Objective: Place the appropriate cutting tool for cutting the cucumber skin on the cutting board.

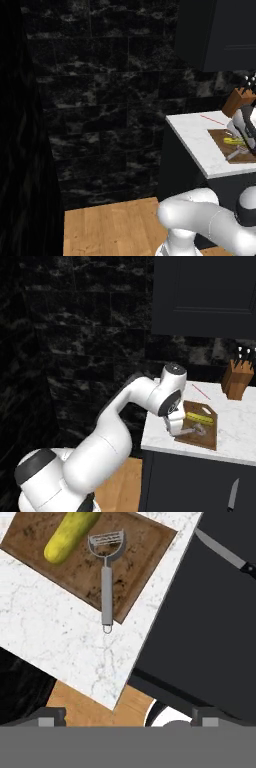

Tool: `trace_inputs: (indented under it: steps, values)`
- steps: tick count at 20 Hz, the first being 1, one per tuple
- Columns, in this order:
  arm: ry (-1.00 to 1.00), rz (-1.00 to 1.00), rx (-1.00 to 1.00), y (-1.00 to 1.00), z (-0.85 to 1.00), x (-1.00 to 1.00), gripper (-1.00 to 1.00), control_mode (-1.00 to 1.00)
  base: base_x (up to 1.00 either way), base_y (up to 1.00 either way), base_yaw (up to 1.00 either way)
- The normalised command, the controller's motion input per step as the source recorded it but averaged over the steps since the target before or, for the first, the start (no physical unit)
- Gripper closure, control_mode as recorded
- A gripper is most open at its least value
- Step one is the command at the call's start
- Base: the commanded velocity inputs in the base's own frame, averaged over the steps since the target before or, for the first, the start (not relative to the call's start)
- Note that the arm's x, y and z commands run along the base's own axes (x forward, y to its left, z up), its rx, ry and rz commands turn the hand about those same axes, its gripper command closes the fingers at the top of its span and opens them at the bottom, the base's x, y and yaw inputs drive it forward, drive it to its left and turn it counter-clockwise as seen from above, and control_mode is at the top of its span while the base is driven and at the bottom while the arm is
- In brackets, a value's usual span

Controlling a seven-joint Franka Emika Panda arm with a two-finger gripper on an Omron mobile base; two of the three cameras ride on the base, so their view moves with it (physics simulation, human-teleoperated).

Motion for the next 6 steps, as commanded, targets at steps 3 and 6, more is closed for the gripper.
trace_inputs:
  steps: [3,6]
  values:
    - [0.0,0.0,-0.17,1.0,0.0,-0.11,-1.0,-1.0,0.0,0.0,0.0]
    - [0.0,0.0,-0.2,1.0,0.0,0.0,-1.0,-1.0,0.0,0.0,0.0]
